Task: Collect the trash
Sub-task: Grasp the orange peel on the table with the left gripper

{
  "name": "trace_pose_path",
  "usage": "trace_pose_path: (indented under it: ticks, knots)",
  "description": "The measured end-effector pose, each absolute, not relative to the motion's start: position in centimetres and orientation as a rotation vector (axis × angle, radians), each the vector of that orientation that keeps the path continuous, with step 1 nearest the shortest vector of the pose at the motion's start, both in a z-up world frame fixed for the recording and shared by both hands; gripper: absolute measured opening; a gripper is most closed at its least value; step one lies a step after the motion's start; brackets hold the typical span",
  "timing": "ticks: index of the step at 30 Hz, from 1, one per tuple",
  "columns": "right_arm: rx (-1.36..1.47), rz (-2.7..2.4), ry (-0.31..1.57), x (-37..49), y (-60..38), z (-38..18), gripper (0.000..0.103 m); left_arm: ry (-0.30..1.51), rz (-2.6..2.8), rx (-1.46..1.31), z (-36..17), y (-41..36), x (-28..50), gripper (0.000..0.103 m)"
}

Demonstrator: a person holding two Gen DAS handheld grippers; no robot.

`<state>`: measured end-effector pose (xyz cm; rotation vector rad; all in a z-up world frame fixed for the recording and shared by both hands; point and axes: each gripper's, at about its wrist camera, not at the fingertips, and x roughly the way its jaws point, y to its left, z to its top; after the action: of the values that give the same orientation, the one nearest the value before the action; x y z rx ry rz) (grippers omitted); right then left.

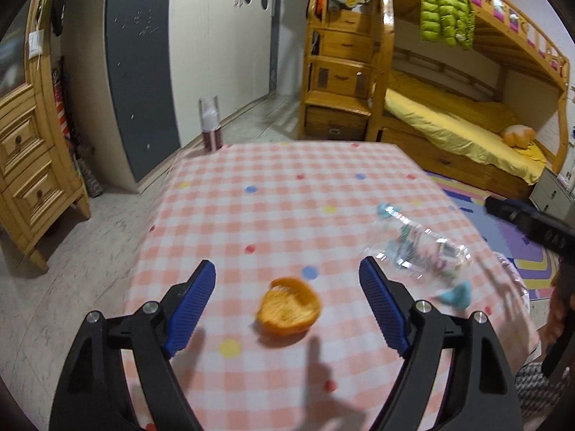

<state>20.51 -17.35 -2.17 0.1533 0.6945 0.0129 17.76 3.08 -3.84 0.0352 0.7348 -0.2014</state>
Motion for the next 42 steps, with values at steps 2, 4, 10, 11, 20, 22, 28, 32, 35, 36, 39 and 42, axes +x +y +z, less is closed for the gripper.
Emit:
trace_pose_path:
  ticks: [2,4,10,11,20,22,28,32,35,36,39,42]
  knots:
    - [0.178,0.014,0.695,20.4,-17.6,-2.1,0.065,0.767,-0.204,0.029,-4.7,3.6,17.5,0.08]
    - [0.2,0.017,0.705,20.6,-17.6,-2.3,0.065,0.802,-0.215,0.049,-5.6,3.8,17.2,0.08]
    - [0.203,0.01,0.748,20.9,-17.3,-3.1,0.065,0.872,-0.223,0.127,-7.5,2.7,17.2,0.069]
    - [0.201,0.011,0.75,20.9,-17.2,-3.2,0.065,0.876,-0.228,0.126,-7.7,2.6,17.3,0.067]
    - [0.173,0.035,0.751,20.7,-16.8,-3.1,0.065,0.866,-0.271,0.123,-7.7,2.2,17.6,0.019]
    - [0.157,0.055,0.756,20.7,-16.5,-3.2,0.065,0.838,-0.283,0.103,-6.9,2.3,17.2,0.017]
    - [0.107,0.127,0.82,21.4,-15.3,-4.5,0.079,0.77,-0.28,0.077,-4.8,2.0,16.6,0.017]
    - [0.051,0.147,0.875,22.6,-14.0,-5.9,0.083,0.76,-0.283,0.094,-4.4,1.2,16.6,0.017]
    - [-0.024,0.157,0.921,23.7,-13.1,-7.1,0.085,0.757,-0.284,0.102,-4.3,1.0,16.6,0.017]
    - [-0.038,0.164,0.929,23.8,-13.0,-7.4,0.086,0.76,-0.283,0.1,-4.3,1.1,16.7,0.017]
    - [-0.049,0.209,0.949,24.0,-12.7,-8.1,0.088,0.778,-0.278,0.08,-4.5,1.5,16.9,0.017]
    - [-0.047,0.252,0.966,23.6,-12.5,-8.1,0.09,0.783,-0.273,0.076,-4.6,1.8,17.0,0.017]
